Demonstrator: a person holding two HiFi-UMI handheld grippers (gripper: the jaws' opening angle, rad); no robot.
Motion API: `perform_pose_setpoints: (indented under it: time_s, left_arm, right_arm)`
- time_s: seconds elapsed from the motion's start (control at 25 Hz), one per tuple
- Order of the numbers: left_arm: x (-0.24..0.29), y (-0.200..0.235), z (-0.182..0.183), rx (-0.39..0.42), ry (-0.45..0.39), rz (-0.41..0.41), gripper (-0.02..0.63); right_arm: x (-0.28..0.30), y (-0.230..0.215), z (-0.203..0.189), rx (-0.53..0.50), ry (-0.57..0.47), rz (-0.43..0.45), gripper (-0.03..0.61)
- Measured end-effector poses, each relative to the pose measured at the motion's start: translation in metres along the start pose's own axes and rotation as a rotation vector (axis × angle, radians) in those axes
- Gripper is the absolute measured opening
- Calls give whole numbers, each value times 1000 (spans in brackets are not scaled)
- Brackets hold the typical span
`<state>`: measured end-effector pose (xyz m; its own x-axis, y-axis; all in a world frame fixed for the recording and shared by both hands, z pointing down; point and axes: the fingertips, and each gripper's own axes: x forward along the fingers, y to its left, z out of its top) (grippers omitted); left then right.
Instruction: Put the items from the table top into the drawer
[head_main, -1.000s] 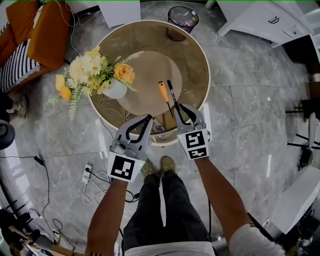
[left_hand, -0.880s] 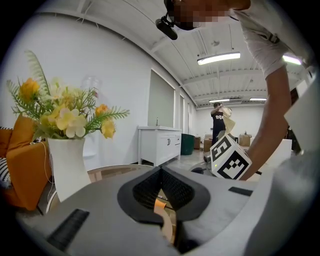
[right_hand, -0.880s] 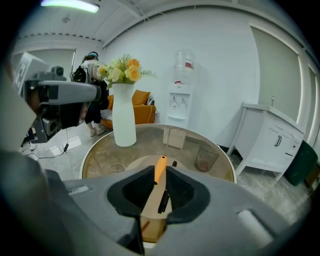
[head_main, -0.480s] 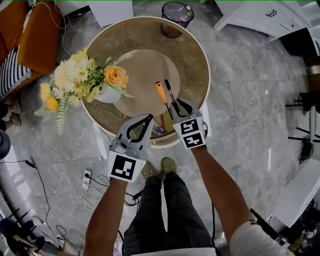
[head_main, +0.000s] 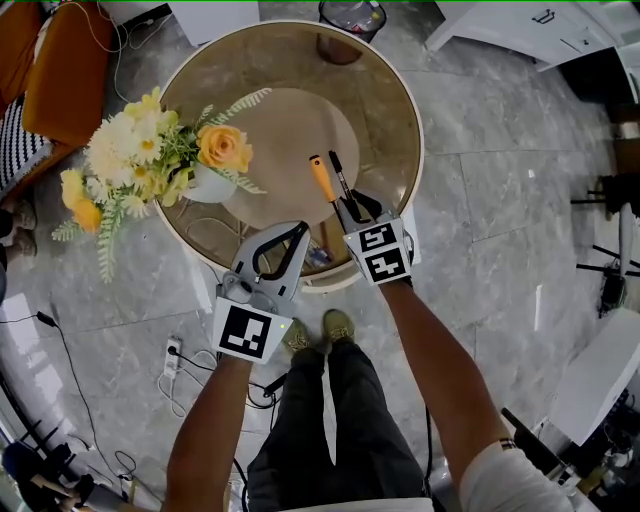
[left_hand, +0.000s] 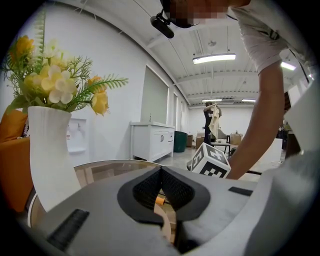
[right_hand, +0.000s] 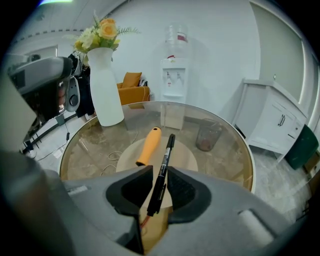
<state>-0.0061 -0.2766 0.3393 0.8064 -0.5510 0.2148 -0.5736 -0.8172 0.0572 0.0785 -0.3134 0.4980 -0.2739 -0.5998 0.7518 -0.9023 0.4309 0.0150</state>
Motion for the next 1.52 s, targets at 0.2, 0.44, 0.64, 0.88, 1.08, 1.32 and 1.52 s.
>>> perform_pose_setpoints:
  time_s: [0.2,0.44,0.64,0.88,1.08,1.32,1.52]
  left_arm:
    - [-6,-4,-1,-3,-5,-7,0]
    - [-14,-12,-5,-8,-8,-17,0]
    - [-23,-19,-8,-13,-19,-23,0]
    - [-33,-30,-8,-13,-24,-21,0]
    - [-46,-39,-8,-29,-42,14,0]
    - [-65,-56,-7,-40,-41,70,0]
    - [-84,-74,-10,-53,-45,141,0]
  right_arm:
    - [0,-2,-3,48,-16,-15,54]
    - [-4,-6,-4,53,-12,-66,44]
    - [-26,-8,-2,57,-70,-111,44]
    - [-69,11,7,64,-156,-96,44]
    - [-102,33,7,32,-193,-67,43]
    - [-138,50,10,6,-250,-28,44]
    - [-162,71,1,-25,-305,28,44]
